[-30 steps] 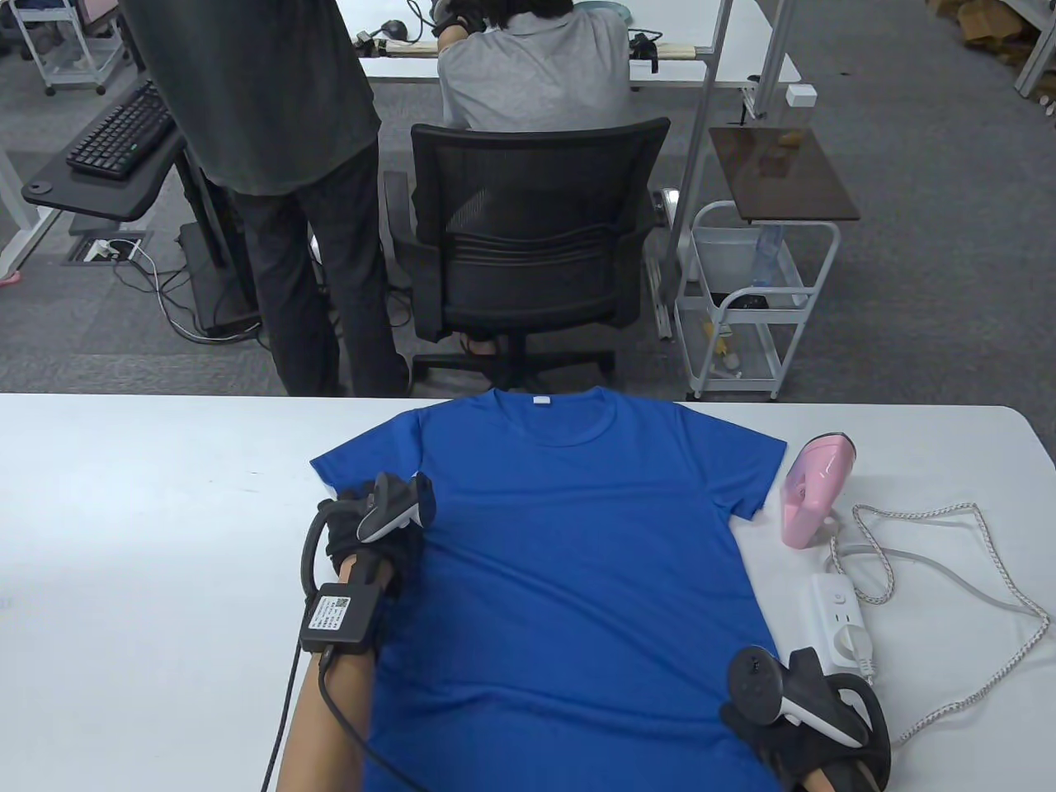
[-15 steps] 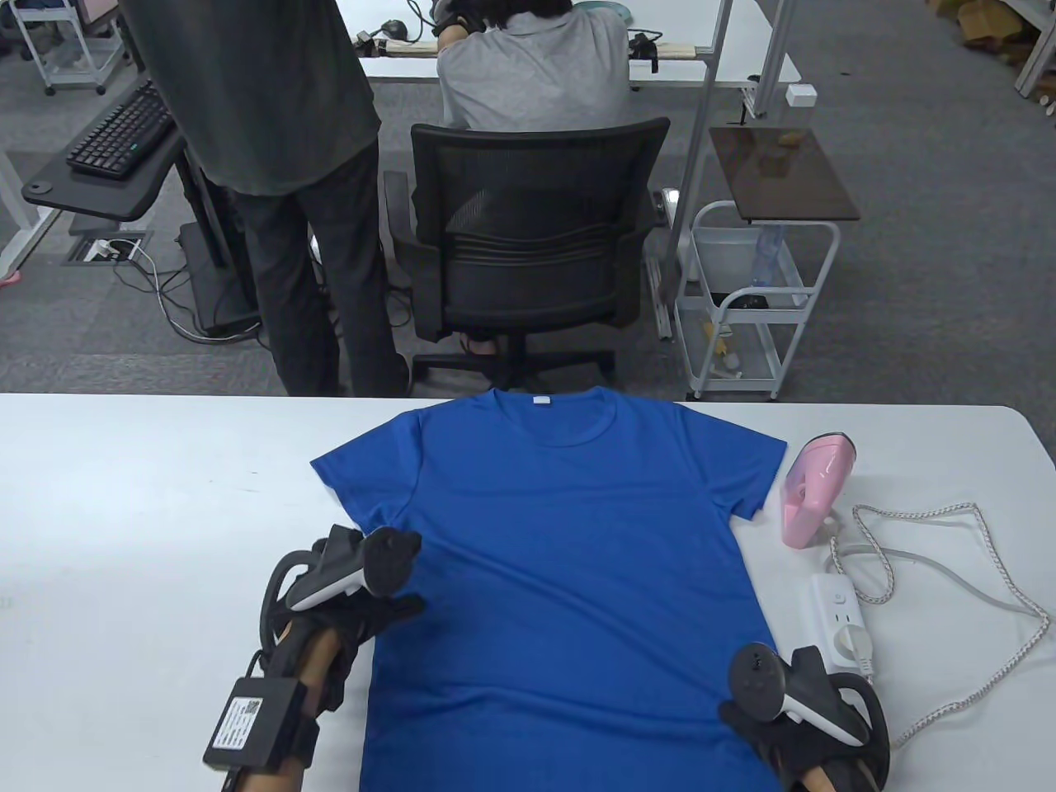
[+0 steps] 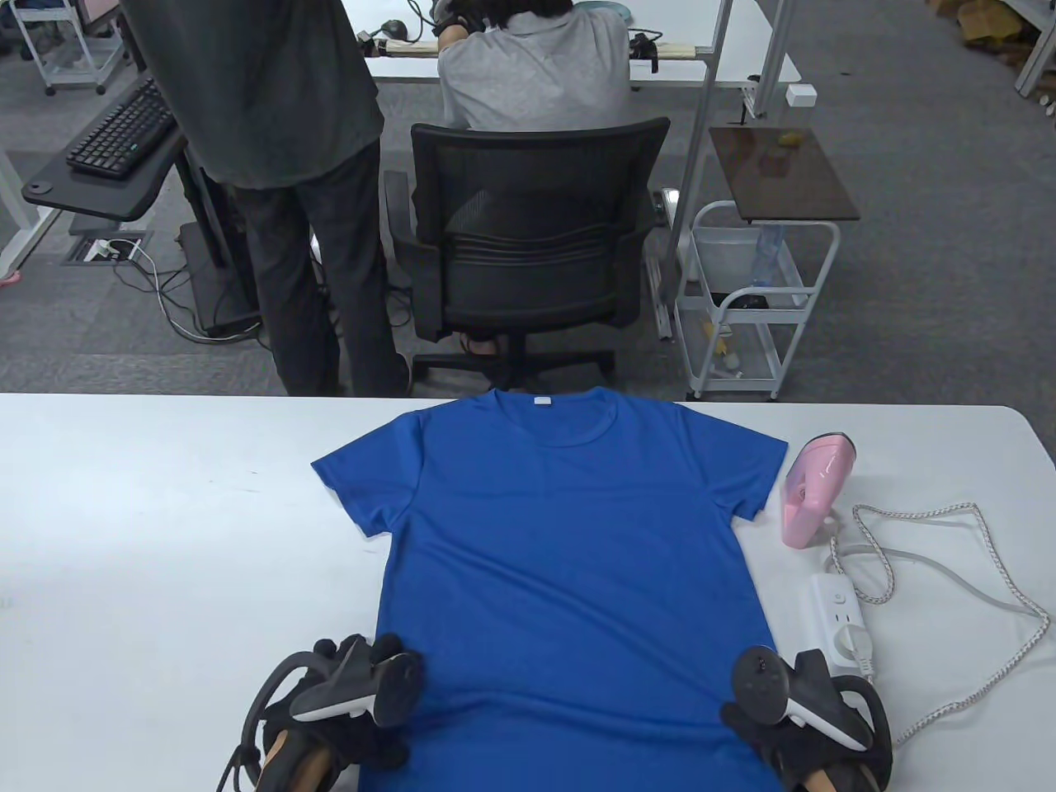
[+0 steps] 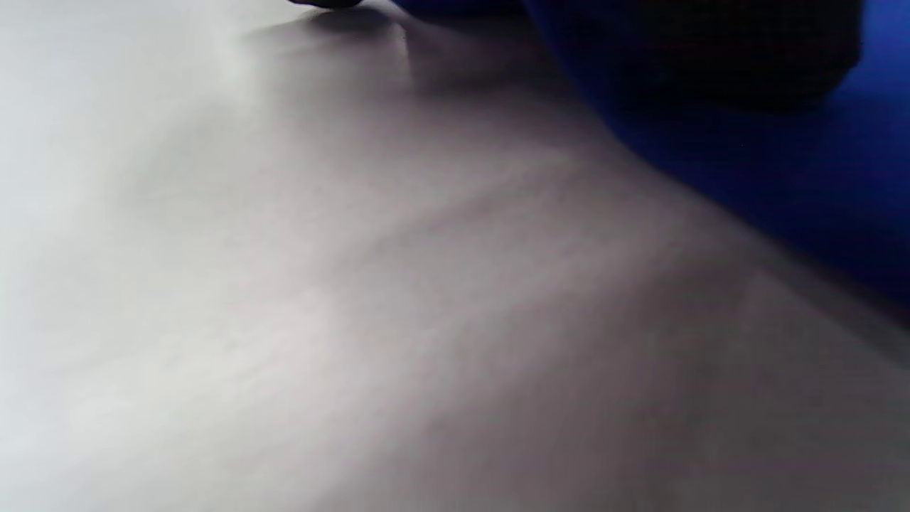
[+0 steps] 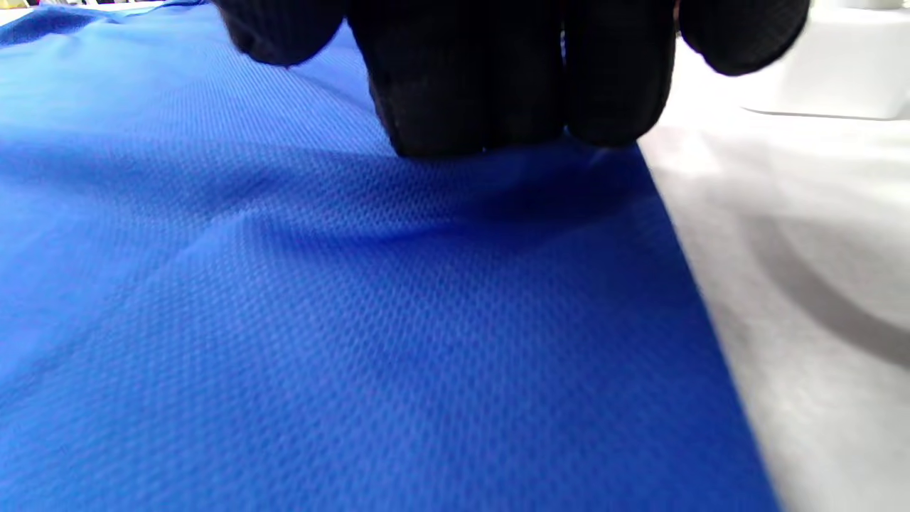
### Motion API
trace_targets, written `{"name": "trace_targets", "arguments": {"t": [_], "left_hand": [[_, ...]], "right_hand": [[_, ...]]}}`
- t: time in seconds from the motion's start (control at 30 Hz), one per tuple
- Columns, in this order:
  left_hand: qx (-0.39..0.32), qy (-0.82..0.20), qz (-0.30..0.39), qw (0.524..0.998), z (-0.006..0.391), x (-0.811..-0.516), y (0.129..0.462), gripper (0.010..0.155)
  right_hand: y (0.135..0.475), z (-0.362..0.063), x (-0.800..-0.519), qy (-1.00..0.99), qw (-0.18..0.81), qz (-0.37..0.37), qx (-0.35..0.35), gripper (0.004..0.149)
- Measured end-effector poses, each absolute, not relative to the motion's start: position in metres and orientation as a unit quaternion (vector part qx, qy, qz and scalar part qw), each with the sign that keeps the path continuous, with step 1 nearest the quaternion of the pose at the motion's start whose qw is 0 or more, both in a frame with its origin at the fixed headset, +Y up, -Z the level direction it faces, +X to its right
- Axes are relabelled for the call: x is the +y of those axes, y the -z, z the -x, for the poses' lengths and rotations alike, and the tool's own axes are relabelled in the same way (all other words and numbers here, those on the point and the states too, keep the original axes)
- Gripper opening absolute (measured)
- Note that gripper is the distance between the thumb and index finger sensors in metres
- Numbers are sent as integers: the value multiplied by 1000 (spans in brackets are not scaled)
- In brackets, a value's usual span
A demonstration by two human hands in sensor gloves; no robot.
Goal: Iron t-shirt with electric iron on table
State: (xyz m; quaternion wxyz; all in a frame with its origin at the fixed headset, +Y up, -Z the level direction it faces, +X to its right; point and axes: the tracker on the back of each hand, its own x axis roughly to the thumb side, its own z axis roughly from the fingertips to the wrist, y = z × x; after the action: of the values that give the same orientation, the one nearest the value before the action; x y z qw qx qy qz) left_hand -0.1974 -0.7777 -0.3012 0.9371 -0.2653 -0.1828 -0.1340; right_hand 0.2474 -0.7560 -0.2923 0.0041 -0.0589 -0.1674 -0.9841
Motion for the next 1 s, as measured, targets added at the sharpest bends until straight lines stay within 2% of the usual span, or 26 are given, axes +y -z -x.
{"name": "trace_targets", "arguments": {"t": [0.13,0.17,0.27,0.37,0.47,0.53,0.63,0.83,1.0], "left_hand": [[-188,151,268,933,197,-775,300,109],[-190,150,267,933,196,-776,300,109],[-199,118,264,937,196,-776,300,109],[-193,59,287,936,198,-782,303,102],[-169,13,326,930,200,-786,302,100],[-182,38,311,932,200,-788,301,101],[-190,64,298,933,199,-789,302,103],[-188,70,303,932,195,-789,301,106],[-188,72,300,932,188,-789,300,107]], "right_hand": [[295,-248,-750,977,-9,59,-207,53],[296,-247,-746,978,-12,55,-199,55],[313,-238,-726,993,-18,42,-111,56],[346,-217,-721,993,-11,36,-109,59],[381,-196,-731,993,-27,29,-115,63],[400,-186,-742,987,-25,39,-153,68],[418,-184,-758,978,5,13,-208,77],[425,-202,-780,965,-6,-14,-263,83],[427,-214,-784,967,-14,-23,-254,83]]}}
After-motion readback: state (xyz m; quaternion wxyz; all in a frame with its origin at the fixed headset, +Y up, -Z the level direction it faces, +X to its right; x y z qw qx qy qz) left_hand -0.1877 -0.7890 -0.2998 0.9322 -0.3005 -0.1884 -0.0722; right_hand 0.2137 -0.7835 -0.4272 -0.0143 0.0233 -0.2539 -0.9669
